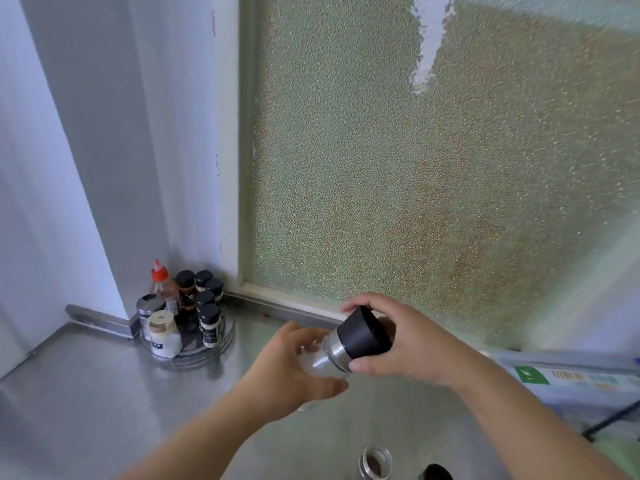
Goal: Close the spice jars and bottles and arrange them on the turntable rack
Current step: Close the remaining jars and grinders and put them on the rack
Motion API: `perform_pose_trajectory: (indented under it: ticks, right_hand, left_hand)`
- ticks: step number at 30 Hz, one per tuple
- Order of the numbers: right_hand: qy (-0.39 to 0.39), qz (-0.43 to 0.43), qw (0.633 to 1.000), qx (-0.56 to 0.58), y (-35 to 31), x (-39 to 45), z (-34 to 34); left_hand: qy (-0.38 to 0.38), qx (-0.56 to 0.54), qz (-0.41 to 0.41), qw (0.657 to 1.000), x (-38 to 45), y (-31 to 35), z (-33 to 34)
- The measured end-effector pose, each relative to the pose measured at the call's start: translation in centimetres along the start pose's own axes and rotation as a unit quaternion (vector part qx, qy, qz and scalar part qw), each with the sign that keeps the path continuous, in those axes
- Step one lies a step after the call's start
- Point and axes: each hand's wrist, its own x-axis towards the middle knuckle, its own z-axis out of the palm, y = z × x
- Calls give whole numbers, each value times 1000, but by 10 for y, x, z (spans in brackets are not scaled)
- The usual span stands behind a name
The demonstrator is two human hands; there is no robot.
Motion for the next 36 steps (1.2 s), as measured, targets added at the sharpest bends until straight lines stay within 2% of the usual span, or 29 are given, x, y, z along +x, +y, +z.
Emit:
perform_pose_trajectory:
  ticks: [3, 7, 9, 12, 14, 16, 19, 20, 22, 26, 28, 30, 33, 36]
  right_hand:
    - [-30, 9, 994, -104, -15, 0, -4]
    - [-41, 61, 987, -142, -21, 5, 2]
    - [-48, 99, 986, -124, -24, 8, 9]
    - [-58, 183, 981, -26, -29, 12, 22]
    - [-73, 196, 978, -13, -31, 12, 23]
    - [-115, 123, 980, -110, -33, 11, 13]
    - [-126, -65, 961, -238, -43, 10, 6]
    - [-112, -92, 954, -263, -45, 11, 9]
    - [-74, -79, 957, -271, -48, 13, 17]
    - [-54, 56, 984, -157, -52, 19, 28]
    - [-85, 135, 985, -62, -52, 22, 34]
    - [-130, 166, 978, 8, -50, 22, 31]
    - [-184, 105, 967, 139, -33, 25, 13]
    - [-186, 0, 945, 268, -21, 26, 18]
  left_hand:
    - [0, 46, 18, 999, -3, 3, 0]
    - [30, 100, 30, 994, -10, 4, 2]
    - [48, 108, 36, 992, -14, 2, 3]
    - [69, 116, 52, 989, -20, -2, 1]
    - [71, 112, 52, 990, -24, -5, -3]
    - [71, 85, 42, 993, -26, -8, -8]
    - [75, 44, 32, 996, -28, -9, -16]
    - [78, 42, 34, 996, -29, -8, -18]
    - [92, 57, 49, 993, -29, -8, -18]
    - [136, 105, 69, 983, -35, -12, -14]
    - [130, 123, 63, 982, -36, -13, -14]
    - [100, 103, 34, 989, -38, -11, -18]
    - [67, -60, -56, 994, -39, -7, -29]
    - [-51, -297, -62, 952, -38, -5, -36]
